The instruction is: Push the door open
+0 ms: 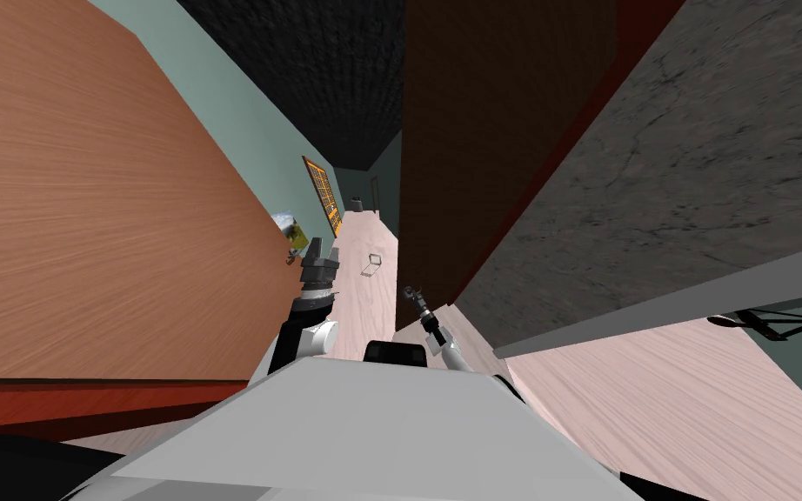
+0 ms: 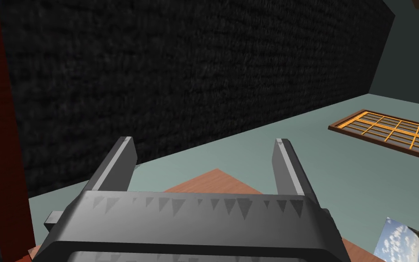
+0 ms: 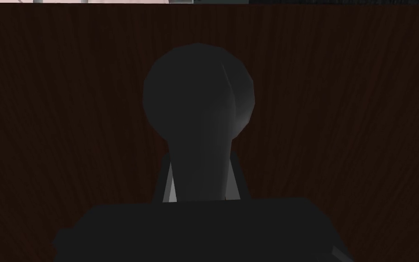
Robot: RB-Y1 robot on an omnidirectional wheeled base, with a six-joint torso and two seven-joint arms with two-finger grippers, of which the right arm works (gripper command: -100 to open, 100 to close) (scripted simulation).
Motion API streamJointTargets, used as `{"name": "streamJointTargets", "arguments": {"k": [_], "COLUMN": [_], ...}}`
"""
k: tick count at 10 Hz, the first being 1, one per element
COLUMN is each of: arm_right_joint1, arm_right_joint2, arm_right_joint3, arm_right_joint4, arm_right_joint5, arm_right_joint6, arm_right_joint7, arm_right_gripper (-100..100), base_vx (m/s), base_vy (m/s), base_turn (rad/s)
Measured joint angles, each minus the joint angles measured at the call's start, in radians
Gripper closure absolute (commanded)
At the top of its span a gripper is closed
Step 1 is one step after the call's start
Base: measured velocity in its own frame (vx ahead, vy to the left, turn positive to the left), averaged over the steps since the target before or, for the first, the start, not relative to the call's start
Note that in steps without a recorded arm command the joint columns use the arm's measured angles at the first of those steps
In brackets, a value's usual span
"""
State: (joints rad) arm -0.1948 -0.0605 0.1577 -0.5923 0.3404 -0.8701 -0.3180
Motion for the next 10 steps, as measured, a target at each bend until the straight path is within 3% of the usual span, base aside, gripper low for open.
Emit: {"name": "streamJointTargets", "arguments": {"k": [3,6,8,10], "arm_right_joint1": [-0.002,0.006,-0.013,0.02], "arm_right_joint2": [0.001,-0.001,0.007,-0.004], "arm_right_joint3": [0.0,-0.009,-0.025,-0.018], "arm_right_joint4": [0.0,0.011,0.056,-0.02], "arm_right_joint5": [0.0,-0.006,-0.017,-0.014], "arm_right_joint6": [0.002,0.005,-0.015,0.02], "arm_right_joint7": [0.0,0.009,0.03,0.015], "arm_right_gripper": [100,100,100,100], "base_vx": [0.0,0.131,0.086,0.13], "base_vy": [0.0,0.093,0.041,0.101], "base_turn": [0.0,-0.037,0.015,-0.041]}}
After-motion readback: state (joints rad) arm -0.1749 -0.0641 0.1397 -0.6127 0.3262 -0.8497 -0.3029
